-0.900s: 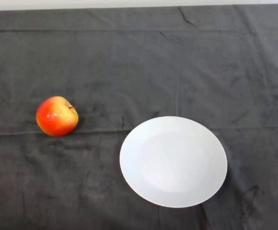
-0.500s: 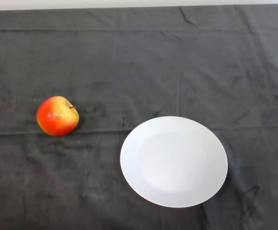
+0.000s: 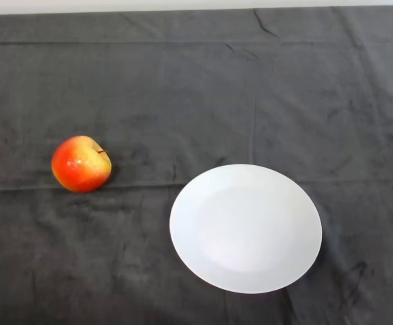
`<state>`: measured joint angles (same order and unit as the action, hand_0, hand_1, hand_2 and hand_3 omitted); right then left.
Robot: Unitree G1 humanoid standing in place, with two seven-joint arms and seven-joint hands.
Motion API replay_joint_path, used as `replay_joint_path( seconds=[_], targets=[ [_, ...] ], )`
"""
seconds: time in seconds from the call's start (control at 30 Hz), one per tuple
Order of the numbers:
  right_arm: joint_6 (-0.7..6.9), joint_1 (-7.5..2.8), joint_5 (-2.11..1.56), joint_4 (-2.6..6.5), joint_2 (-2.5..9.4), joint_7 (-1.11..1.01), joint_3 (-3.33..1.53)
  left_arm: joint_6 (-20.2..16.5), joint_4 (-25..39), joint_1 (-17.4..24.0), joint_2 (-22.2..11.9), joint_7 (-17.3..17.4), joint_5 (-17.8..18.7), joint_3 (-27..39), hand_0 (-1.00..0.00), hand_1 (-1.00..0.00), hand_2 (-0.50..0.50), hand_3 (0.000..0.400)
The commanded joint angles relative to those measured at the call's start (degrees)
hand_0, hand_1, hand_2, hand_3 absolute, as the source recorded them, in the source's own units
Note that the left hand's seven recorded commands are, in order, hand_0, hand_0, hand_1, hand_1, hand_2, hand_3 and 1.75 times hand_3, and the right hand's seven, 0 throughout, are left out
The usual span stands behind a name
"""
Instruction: Move the apple to the plate
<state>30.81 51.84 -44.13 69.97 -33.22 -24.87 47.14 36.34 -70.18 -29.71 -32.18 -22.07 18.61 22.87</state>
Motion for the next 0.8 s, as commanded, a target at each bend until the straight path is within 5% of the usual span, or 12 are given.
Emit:
replay_joint_path(
  seconds=[0.03, 0.8],
  targets=[
    [-0.39, -1.89, -0.47, 0.49, -1.1, -0.08, 0.3, 2.0, 2.3, -2.8, 0.5, -0.3, -2.4, -1.6, 0.0, 0.0, 0.0, 0.0],
    [-0.38, -1.92, -0.48, 0.44, -1.08, -0.06, 0.29, 8.3, 2.7, -7.4, 6.6, -0.4, -15.9, -12.2, 0.0, 0.0, 0.0, 0.0]
  ],
)
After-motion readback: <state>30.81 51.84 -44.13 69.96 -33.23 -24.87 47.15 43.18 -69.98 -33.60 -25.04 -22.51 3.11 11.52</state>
